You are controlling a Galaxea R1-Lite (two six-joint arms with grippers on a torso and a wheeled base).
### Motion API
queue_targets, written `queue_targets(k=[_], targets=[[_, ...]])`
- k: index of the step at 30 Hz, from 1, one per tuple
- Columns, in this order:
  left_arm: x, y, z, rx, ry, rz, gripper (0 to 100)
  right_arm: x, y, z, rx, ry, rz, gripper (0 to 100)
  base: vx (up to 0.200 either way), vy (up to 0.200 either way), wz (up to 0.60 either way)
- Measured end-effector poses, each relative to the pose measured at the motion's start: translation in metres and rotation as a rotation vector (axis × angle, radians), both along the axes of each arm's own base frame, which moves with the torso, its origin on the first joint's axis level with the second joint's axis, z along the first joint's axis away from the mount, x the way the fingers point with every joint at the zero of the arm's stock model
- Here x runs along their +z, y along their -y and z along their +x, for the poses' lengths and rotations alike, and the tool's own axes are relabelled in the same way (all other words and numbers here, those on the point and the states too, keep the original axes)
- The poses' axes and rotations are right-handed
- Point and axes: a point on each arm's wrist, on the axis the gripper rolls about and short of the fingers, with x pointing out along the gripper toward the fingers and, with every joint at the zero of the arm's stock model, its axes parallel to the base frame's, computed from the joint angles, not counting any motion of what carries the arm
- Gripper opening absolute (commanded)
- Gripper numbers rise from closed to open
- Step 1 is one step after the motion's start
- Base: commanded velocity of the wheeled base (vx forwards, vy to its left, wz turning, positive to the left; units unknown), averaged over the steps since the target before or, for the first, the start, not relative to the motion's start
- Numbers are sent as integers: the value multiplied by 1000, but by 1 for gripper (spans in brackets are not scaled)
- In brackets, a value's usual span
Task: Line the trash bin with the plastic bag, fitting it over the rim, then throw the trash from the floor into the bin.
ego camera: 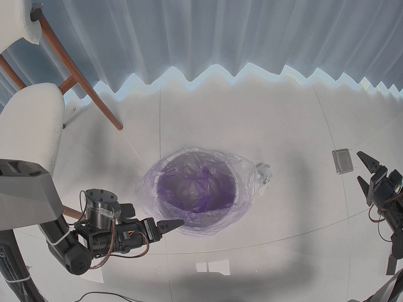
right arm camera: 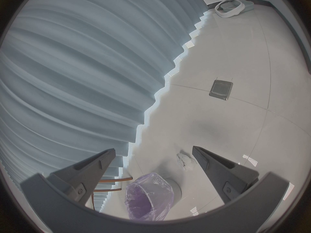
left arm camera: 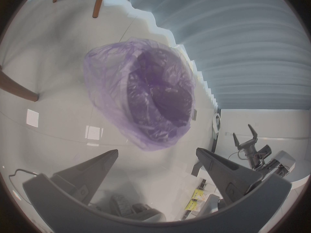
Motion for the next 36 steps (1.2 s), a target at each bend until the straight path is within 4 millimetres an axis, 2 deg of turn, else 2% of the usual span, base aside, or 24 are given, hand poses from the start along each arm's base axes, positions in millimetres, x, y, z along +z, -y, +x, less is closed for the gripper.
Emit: queue_targets(k=[10,23,24,36], targets=[[-19,2,7,20,-29,-8,100,0,0,0,-1,-2,2,100,0,0,0],[-24,-2,12,40,-41,-5,100,-1,0,-1,0,-7,3,100,0,0,0],[-25,-2,13,41,-42,-5,0,-1,0,-1,1,-8,3,100,0,0,0],[-28,-5,15,51,-56,4,0,-2,-1,-1,2,-9,3,100,0,0,0]])
